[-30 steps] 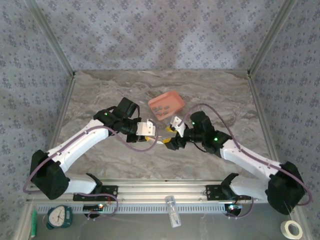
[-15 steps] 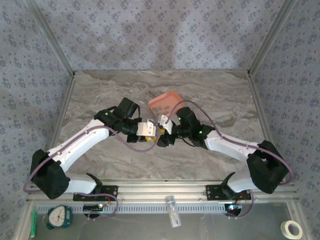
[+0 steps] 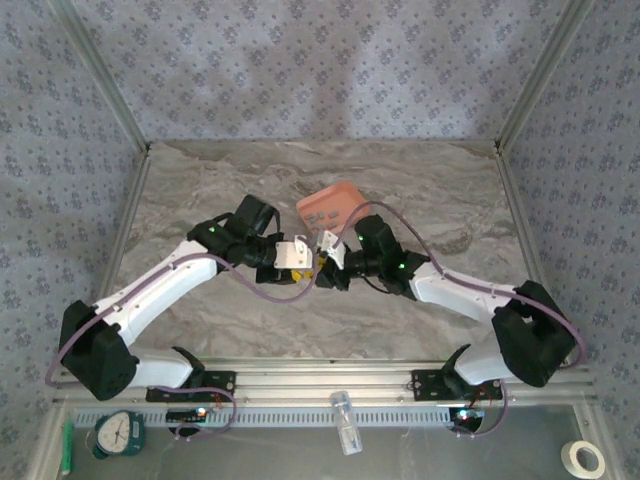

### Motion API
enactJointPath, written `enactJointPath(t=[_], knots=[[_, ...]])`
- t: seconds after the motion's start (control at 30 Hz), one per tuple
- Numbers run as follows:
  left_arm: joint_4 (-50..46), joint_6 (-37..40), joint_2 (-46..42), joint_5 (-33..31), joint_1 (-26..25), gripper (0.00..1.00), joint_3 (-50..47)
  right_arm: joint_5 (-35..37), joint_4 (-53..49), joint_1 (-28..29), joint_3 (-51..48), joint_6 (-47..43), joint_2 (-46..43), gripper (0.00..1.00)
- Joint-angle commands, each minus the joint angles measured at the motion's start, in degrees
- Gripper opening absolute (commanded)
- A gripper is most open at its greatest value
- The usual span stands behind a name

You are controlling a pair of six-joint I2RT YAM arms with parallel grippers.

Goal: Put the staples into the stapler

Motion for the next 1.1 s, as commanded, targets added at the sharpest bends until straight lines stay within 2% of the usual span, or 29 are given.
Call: enactJointPath(t=[0.0, 0.13, 0.2, 0.33, 0.4, 0.6, 0.77, 1.07], knots=[[5.84, -7.43, -3.17, -2.59, -0.01, 0.59, -2.47, 11.2, 5.45, -1.29, -4.38, 6.24, -4.29, 0.19], [11.36, -18.74, -3.42, -7.43, 0.58, 0.77, -5.26, 31.41, 9.6, -1.6, -8.8, 15.34, -5.69, 0.19], [14.93, -24.77, -2.99, -9.2, 0.84, 0.79, -7.09, 40.27, 10.79, -1.57, -9.89, 19.62, -4.61, 0.19], [23.59, -36.94, -1.96, -12.02, 1.32, 0.83, -11.57, 49.56, 18.59, -0.66, -12.89, 22.39, -0.84, 0.18], [27.51, -42.88, -1.34, -12.69, 2.09, 0.83, -13.37, 52.81, 22.19, -0.27, -13.52, 23.24, 1.84, 0.18], [34.51, -53.53, -1.2, -14.27, 3.6, 0.82, -17.68, 59.17, 29.63, 0.83, -13.74, 25.84, 9.49, 0.18], [36.02, -57.17, -2.05, -14.52, 4.26, 0.82, -20.49, 64.09, 35.15, 1.87, -14.5, 28.08, 15.0, 0.18], [37.91, -60.31, -2.98, -14.6, 4.96, 0.81, -23.68, 66.44, 43.72, 3.69, -16.51, 30.25, 22.65, 0.19]])
